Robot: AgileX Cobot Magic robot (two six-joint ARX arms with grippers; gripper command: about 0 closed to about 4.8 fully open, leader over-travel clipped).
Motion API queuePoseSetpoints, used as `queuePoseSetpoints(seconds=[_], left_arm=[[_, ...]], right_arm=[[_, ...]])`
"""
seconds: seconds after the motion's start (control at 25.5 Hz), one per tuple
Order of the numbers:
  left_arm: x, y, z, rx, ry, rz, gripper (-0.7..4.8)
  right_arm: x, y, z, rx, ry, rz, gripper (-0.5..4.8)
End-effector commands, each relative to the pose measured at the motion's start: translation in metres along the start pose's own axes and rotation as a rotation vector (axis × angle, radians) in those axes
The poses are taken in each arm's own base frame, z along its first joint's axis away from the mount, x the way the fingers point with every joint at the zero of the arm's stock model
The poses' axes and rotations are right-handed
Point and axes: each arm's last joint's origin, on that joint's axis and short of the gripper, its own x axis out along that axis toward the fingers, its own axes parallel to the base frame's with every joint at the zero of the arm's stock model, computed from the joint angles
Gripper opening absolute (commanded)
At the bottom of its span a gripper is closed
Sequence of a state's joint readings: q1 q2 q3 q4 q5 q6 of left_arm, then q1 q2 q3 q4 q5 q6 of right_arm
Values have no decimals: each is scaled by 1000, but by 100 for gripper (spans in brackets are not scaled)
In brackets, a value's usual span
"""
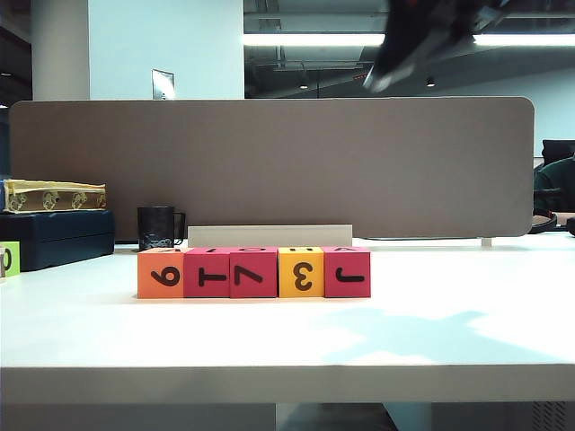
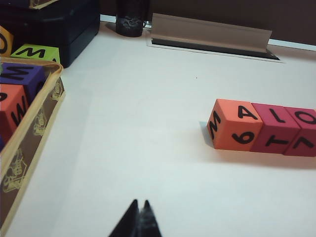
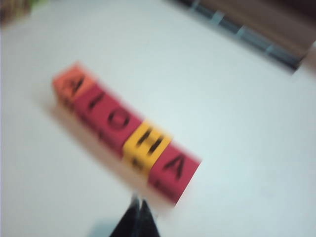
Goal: Select the appropriate blocks from the scattered letter blocks on the table and arrange them in a row to spell out "ALOHA".
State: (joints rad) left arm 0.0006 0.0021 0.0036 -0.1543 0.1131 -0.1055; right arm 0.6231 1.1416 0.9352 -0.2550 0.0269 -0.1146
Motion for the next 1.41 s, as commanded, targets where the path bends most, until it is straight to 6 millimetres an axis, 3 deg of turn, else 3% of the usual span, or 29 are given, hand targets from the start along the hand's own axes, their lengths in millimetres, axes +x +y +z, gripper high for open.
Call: queuePoseSetpoints(seconds=[0.04, 0.2, 0.31, 0.39, 0.67, 0.79, 1.22, 1.41], left_arm=[[0, 0, 0, -1, 8, 0, -5], [0, 0, 0, -1, 7, 1, -5], [0, 0, 0, -1, 8, 0, -5], [0, 0, 0, -1, 8, 0, -6], [0, 0, 0, -1, 8, 0, -5], [0, 0, 0, -1, 8, 0, -5], [0, 0, 0, -1, 8, 0, -5], [0, 0, 0, -1, 8, 0, -5]], right_arm=[[-32, -18, 11, 33, -188, -86, 0], [-89, -46, -3, 66, -284, -279, 0], [-119, -52, -39, 98, -329, -427, 0], [-124, -49, -67, 113, -326, -482, 0], [-97, -37, -172, 258, -383, -564, 0], [-87, -36, -193, 285, -397, -575, 0], [-80, -34, -228, 342, -237, -625, 0], [-80, -34, -228, 345, -241, -620, 0]])
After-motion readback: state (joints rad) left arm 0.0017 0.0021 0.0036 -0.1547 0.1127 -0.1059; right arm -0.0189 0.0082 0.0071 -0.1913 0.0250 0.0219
